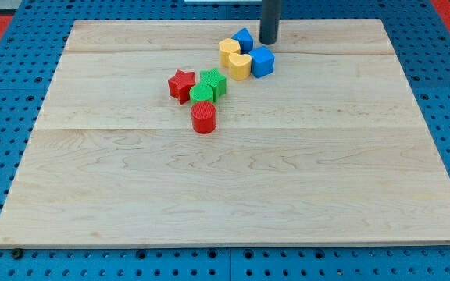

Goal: Push the blue triangle towards the top left of the board

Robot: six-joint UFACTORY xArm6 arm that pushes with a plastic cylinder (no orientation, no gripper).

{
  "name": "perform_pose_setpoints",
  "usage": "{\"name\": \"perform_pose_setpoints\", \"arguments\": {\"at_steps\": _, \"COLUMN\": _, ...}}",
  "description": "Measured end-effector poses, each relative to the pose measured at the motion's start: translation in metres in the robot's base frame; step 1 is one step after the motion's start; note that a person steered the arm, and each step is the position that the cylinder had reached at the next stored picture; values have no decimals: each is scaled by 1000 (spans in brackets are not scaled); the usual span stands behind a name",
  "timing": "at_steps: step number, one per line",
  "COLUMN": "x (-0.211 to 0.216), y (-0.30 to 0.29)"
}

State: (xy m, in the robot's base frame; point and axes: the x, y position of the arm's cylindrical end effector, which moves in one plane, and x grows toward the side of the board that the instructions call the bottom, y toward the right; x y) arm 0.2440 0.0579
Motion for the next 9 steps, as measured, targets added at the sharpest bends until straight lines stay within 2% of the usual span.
{"name": "perform_pose_setpoints", "arguments": {"at_steps": 3, "x": 2, "y": -43}}
{"name": "perform_pose_setpoints", "arguments": {"at_steps": 5, "x": 5, "y": -129}}
{"name": "perform_pose_setpoints", "arguments": {"at_steps": 6, "x": 25, "y": -99}}
{"name": "perform_pose_setpoints", "arguments": {"at_steps": 7, "x": 34, "y": -149}}
{"name": "perform_pose_setpoints", "arguments": {"at_steps": 8, "x": 21, "y": -190}}
{"name": "perform_pose_setpoints", "arguments": {"at_steps": 9, "x": 1, "y": -181}}
